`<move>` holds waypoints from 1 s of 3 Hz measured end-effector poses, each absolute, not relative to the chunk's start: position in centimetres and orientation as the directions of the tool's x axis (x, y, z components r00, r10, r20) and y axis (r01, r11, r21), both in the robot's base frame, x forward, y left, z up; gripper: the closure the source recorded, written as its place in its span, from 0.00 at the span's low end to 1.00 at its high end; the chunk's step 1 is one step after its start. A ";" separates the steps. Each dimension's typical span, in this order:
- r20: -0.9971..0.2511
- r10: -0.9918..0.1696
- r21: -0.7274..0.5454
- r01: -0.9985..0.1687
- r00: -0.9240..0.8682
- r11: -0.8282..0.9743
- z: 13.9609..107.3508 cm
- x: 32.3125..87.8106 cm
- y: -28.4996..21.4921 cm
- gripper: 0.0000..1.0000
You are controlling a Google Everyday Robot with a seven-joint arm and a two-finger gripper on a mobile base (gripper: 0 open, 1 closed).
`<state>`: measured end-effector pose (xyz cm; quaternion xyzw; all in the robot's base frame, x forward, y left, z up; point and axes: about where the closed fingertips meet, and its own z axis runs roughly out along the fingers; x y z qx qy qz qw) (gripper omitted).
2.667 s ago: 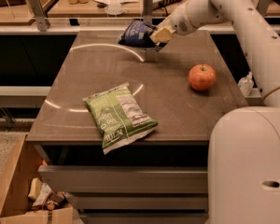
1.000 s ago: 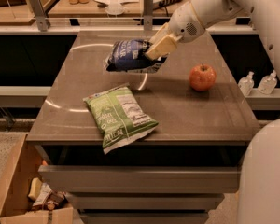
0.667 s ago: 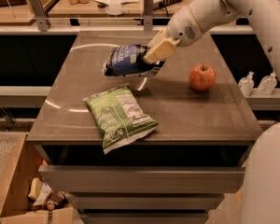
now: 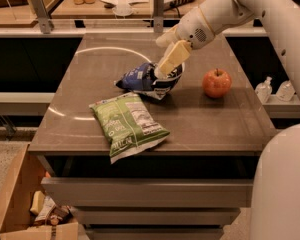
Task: Move blue chip bag near green jalapeno chip bag
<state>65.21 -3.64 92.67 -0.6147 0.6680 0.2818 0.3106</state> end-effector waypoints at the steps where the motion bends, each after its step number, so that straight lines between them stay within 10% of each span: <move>1: -0.764 -0.642 -0.131 -0.962 -0.056 0.240 95.0 69.6 -6.7 0.00; 3: -0.772 -0.632 -0.302 -0.831 -0.075 0.468 98.2 75.4 -11.1 0.00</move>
Offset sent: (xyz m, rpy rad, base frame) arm 0.1659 -0.1667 0.1312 0.0174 -0.6446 -0.8733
